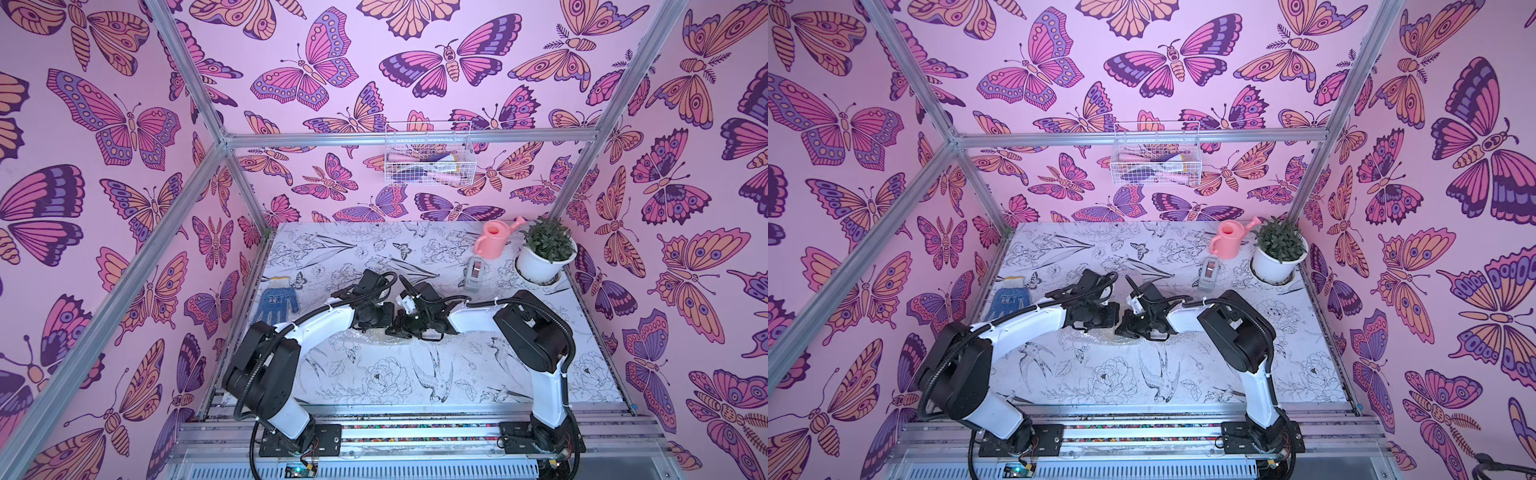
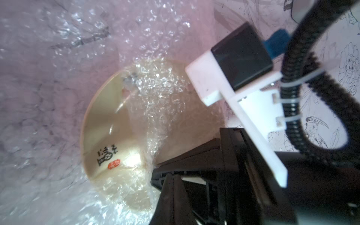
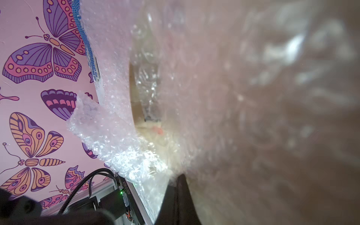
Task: Wrap dinner plates in bubble wrap
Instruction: Wrap the plate in the bubble wrap.
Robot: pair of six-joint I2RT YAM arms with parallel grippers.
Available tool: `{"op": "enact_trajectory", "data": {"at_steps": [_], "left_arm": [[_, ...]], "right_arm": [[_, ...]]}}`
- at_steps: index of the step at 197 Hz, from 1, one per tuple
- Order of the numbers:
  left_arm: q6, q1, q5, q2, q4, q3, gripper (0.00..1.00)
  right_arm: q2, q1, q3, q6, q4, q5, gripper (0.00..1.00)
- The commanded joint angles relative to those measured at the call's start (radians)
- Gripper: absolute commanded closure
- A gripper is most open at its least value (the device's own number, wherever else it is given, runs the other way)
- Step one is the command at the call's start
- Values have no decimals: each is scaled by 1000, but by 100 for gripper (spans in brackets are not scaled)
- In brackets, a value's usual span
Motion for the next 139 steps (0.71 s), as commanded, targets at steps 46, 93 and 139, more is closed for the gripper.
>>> {"op": "enact_trajectory", "data": {"at_steps": [46,93,139], "left_arm": [[-36,5,-6,155,-25,-35,100],[-10,5,-37,197,-25,-75,100],[10,5,-53,204,-28,-98,100]], "right_arm": [[29,10,12,-11,-46,-12,100],[-88,-12,31,-65,-121,-15,70],[-228,-172,72,-210,-315,-27,57]]}}
